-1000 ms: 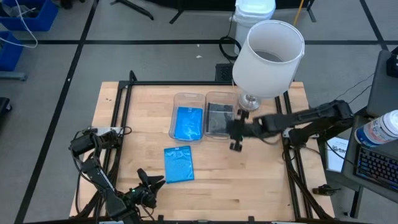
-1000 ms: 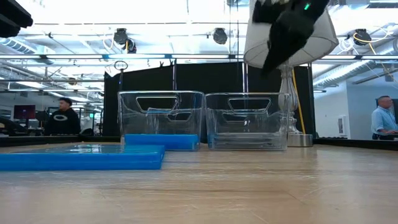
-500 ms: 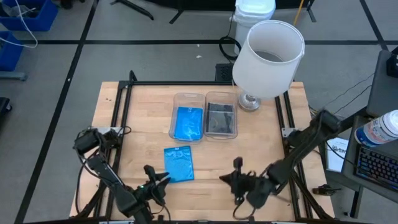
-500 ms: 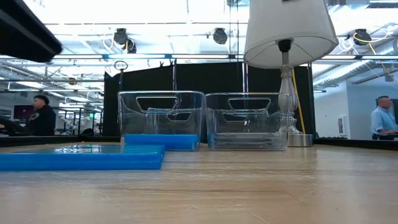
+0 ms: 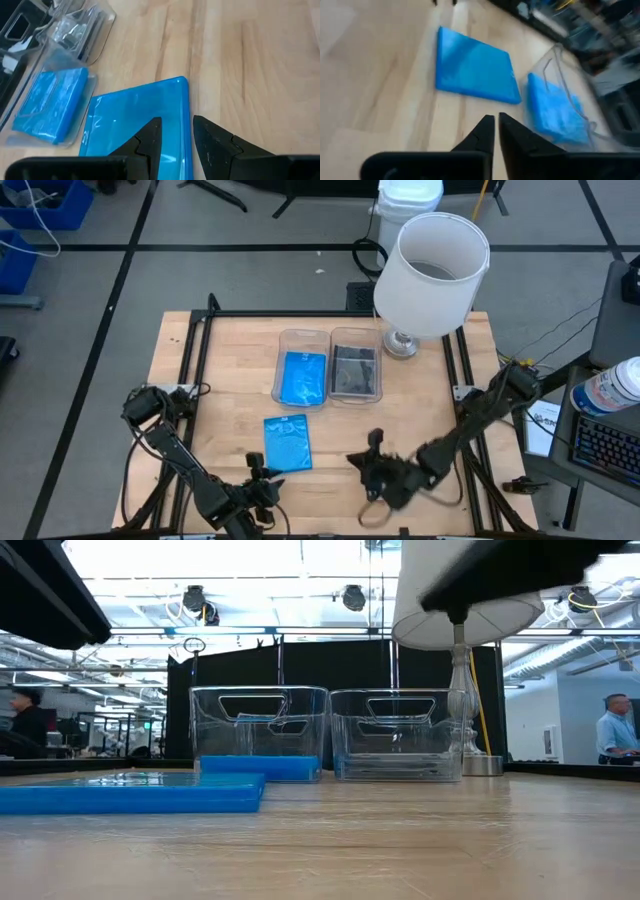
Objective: Pick & place jewel cases by type
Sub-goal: Adjust the right transparent bin, then adjust the left transparent bin
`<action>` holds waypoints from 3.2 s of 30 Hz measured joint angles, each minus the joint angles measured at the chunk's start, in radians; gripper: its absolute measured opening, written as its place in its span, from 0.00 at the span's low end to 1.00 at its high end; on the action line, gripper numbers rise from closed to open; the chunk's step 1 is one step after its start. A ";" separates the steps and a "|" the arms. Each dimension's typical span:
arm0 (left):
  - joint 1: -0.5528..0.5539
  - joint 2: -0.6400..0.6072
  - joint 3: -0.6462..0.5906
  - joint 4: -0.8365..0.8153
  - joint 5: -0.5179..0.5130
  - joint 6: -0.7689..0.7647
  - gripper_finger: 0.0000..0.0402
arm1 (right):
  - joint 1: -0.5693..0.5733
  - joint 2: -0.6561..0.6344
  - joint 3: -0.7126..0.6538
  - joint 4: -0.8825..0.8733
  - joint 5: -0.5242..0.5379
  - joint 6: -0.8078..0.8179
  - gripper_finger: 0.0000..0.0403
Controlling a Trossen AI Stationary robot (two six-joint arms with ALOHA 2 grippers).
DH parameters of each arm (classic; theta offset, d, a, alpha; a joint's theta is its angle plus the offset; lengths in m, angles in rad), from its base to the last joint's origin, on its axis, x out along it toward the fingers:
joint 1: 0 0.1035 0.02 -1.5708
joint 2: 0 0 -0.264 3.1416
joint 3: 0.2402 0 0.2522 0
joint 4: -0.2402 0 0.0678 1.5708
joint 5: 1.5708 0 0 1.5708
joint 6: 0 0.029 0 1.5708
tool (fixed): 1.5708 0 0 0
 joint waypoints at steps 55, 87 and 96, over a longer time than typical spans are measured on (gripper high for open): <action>-0.029 0.000 0.000 0.044 0.079 0.021 0.29 | -0.519 -0.061 0.138 -0.670 -0.694 0.195 0.03; -0.029 0.000 -0.001 0.119 0.105 0.075 0.29 | -0.245 -0.063 0.137 -0.653 -0.691 0.419 0.19; -0.029 0.000 -0.001 0.124 0.105 0.075 0.29 | -0.242 -0.135 0.137 -0.602 -0.689 0.466 0.53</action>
